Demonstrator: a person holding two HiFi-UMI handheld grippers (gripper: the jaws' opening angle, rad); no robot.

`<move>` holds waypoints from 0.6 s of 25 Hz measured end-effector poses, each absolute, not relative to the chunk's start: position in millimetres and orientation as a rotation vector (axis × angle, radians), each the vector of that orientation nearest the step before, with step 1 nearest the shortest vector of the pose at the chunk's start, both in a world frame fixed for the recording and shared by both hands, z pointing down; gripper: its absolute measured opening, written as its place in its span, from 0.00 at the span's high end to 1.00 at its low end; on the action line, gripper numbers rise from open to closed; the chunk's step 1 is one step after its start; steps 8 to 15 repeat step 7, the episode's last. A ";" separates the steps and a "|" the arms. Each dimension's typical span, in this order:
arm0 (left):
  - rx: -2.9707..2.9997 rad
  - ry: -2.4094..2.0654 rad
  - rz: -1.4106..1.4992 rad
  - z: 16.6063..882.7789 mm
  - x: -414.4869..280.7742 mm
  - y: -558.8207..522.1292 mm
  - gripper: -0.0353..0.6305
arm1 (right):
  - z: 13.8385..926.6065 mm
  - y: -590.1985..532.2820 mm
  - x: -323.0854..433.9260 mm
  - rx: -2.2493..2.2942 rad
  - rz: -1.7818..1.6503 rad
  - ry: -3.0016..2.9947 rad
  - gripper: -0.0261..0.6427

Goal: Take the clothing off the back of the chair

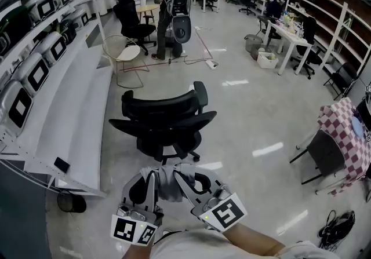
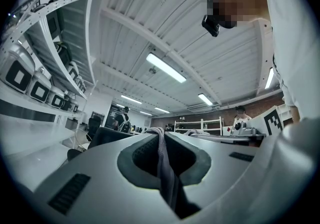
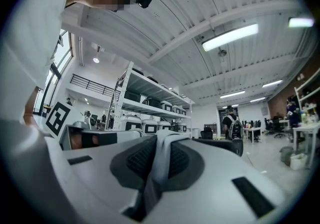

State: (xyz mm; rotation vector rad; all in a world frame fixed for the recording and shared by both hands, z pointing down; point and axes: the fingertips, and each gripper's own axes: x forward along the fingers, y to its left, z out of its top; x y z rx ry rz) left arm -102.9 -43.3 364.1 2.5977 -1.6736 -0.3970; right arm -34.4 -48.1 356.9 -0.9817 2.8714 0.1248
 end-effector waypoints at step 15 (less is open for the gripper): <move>2.614 -1.662 -0.391 366.8 -95.4 -49.9 0.91 | 358.8 -51.7 -23.3 -1.005 0.107 2.850 0.92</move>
